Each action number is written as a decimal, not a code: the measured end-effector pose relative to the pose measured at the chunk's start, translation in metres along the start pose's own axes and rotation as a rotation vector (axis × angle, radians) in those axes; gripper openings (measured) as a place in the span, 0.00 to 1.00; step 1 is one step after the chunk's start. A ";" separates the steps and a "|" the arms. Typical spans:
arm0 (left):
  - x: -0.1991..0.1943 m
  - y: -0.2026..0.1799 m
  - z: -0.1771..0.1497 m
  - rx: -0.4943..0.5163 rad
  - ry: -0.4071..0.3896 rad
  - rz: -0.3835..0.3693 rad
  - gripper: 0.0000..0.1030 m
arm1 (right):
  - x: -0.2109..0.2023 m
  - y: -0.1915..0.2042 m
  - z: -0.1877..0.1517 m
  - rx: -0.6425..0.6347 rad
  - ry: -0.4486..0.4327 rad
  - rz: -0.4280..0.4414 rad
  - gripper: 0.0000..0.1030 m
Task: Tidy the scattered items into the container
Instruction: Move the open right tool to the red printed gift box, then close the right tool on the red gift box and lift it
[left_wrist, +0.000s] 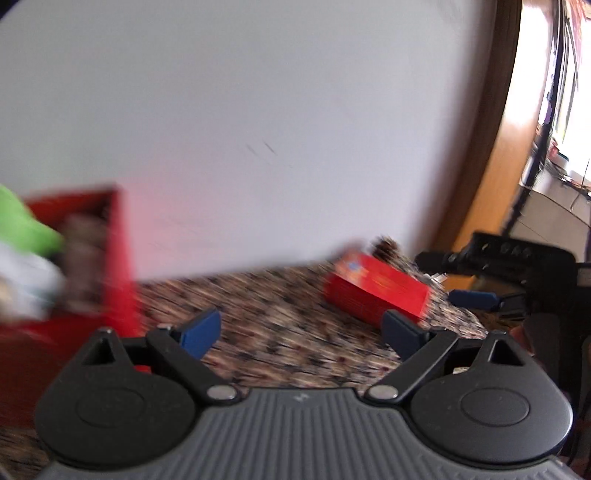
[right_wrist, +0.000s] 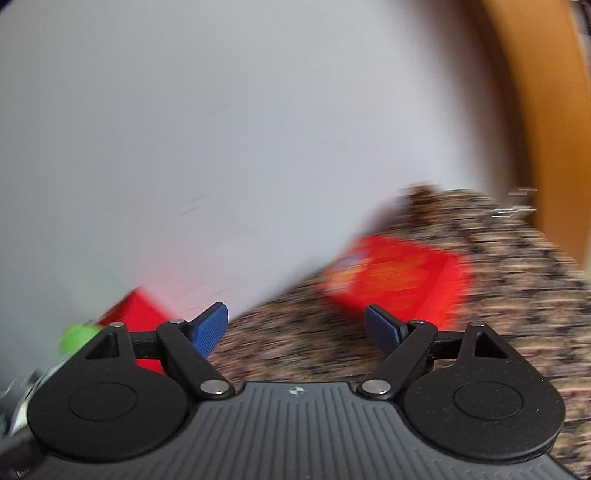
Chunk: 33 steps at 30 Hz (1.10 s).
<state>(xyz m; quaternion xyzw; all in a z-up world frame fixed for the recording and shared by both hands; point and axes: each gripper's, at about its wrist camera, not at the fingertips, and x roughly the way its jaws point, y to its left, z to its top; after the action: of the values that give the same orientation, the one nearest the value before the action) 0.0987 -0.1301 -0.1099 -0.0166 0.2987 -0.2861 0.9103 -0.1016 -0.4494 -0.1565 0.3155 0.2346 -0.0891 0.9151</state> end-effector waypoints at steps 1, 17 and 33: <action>0.017 -0.008 -0.001 0.000 0.024 0.000 0.87 | -0.002 -0.012 0.004 0.017 -0.009 -0.026 0.81; 0.163 -0.045 -0.006 -0.184 0.173 0.055 0.97 | 0.096 -0.064 0.052 0.058 0.173 -0.149 0.80; 0.127 -0.012 -0.016 -0.084 0.137 0.042 0.96 | 0.099 -0.039 0.034 0.096 0.359 0.115 0.44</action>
<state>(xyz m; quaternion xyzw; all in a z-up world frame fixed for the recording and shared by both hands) 0.1667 -0.2052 -0.1885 -0.0289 0.3723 -0.2544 0.8921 -0.0152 -0.5027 -0.2023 0.3823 0.3711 0.0098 0.8462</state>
